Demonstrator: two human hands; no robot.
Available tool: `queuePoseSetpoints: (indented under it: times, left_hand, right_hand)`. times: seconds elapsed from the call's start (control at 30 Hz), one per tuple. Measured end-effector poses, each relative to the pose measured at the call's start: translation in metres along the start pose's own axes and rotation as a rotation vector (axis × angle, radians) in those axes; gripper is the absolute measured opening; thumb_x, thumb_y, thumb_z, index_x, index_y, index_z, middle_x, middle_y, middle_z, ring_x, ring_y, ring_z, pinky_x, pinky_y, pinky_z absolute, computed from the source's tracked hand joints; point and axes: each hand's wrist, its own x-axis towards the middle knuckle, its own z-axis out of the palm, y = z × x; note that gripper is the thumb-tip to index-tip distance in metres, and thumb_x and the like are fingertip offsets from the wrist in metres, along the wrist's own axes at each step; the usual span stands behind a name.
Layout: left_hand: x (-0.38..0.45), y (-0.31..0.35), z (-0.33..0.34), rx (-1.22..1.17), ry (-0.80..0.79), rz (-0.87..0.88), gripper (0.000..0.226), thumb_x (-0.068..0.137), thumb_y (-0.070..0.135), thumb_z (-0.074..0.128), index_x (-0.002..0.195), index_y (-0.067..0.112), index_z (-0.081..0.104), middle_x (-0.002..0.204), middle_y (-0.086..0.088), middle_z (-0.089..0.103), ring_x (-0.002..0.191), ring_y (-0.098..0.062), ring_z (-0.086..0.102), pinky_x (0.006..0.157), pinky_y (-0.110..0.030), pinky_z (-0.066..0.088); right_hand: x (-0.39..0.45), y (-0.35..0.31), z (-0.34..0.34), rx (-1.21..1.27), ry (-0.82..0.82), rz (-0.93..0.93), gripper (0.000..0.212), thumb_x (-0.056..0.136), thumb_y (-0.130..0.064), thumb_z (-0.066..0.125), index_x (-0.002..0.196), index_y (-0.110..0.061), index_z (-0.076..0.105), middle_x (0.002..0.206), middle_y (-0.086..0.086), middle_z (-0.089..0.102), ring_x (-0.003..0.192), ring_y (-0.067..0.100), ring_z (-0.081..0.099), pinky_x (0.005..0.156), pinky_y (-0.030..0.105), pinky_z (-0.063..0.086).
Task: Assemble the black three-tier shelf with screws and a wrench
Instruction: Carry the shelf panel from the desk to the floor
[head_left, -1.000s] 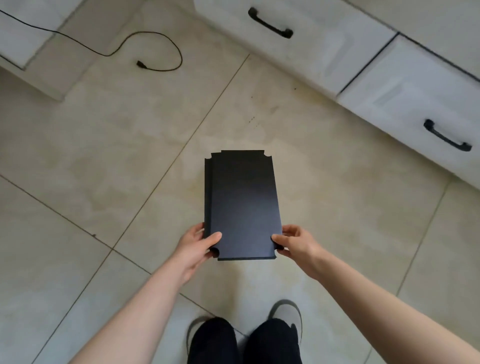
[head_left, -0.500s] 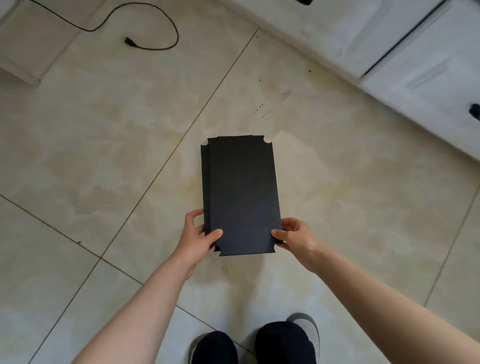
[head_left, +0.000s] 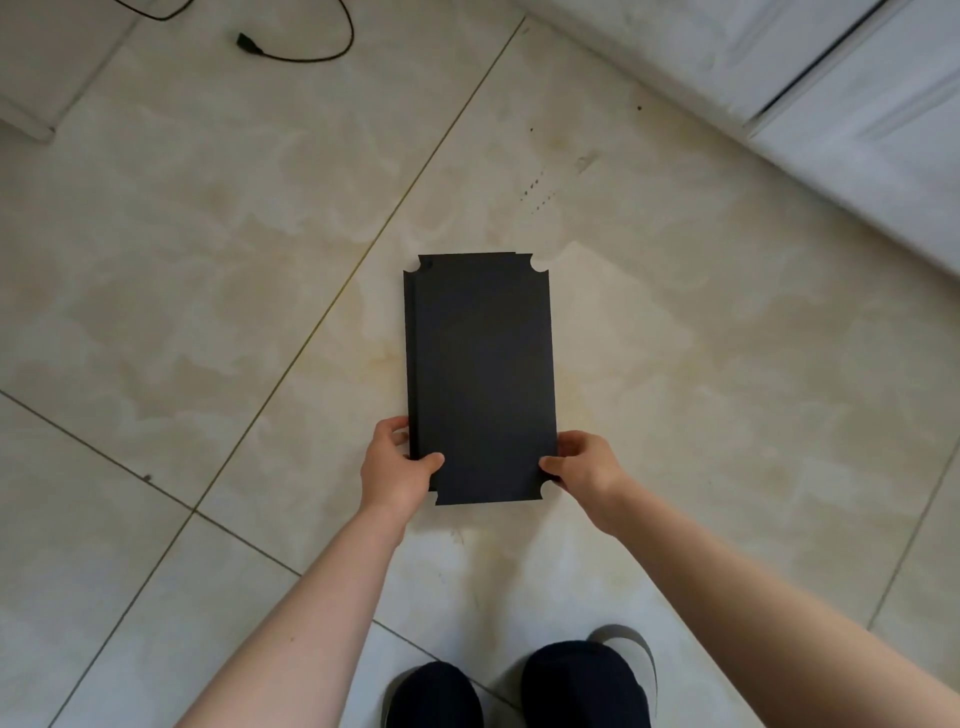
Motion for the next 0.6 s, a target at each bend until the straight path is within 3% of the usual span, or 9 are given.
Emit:
queuePoseSetpoints:
  times: [0.1,0.2,0.33,0.4,0.6]
  left_hand:
    - [0.002,-0.002,0.001,0.021,0.017,0.004,0.051,0.089,-0.001,0.070,0.129,0.020,0.049,0.119,0.003,0.058,0.106,-0.022,0.062,0.078,-0.026,0.056]
    - [0.002,-0.001,-0.003,0.083,-0.003,0.014,0.050,0.092,0.000,0.068,0.135,0.018,0.048,0.124,0.003,0.057,0.103,-0.019,0.059,0.058,-0.009,0.046]
    - [-0.014,0.010,-0.012,0.146,-0.077,0.001,0.054,0.095,0.005,0.064,0.145,0.016,0.044,0.144,-0.003,0.051,0.116,-0.021,0.055,0.089,-0.026,0.046]
    - [-0.029,0.016,-0.019,0.166,-0.098,-0.005,0.052,0.096,0.007,0.063,0.145,0.015,0.045,0.144,-0.004,0.052,0.123,-0.023,0.054,0.095,-0.029,0.043]
    - [-0.098,0.051,-0.051,0.191,-0.076,0.043,0.033,0.098,0.011,0.058,0.131,0.013,0.059,0.107,0.002,0.064,0.100,-0.018,0.060,0.078,-0.020,0.045]
  right_hand:
    - [0.004,0.002,0.001,-0.023,0.004,0.003,0.032,0.091,0.010,0.053,0.118,-0.005,0.062,0.097,0.004,0.068,0.102,0.029,0.066,0.099,0.042,0.052]
    - [0.003,0.002,0.001,-0.033,0.003,0.017,0.038,0.091,0.010,0.052,0.126,-0.005,0.059,0.099,0.003,0.066,0.097,0.025,0.064,0.095,0.038,0.052]
    - [-0.015,-0.002,-0.009,-0.049,0.016,0.044,0.047,0.094,-0.001,0.056,0.140,-0.004,0.047,0.127,0.010,0.058,0.110,0.025,0.055,0.103,0.039,0.045]
    - [-0.032,-0.006,-0.016,-0.086,0.032,0.049,0.045,0.095,-0.007,0.055,0.139,-0.005,0.048,0.126,0.008,0.055,0.114,0.026,0.053,0.107,0.042,0.044]
    - [-0.116,-0.036,-0.036,-0.220,0.028,0.016,0.040,0.097,-0.010,0.052,0.136,-0.004,0.052,0.131,0.013,0.056,0.124,0.030,0.052,0.108,0.045,0.044]
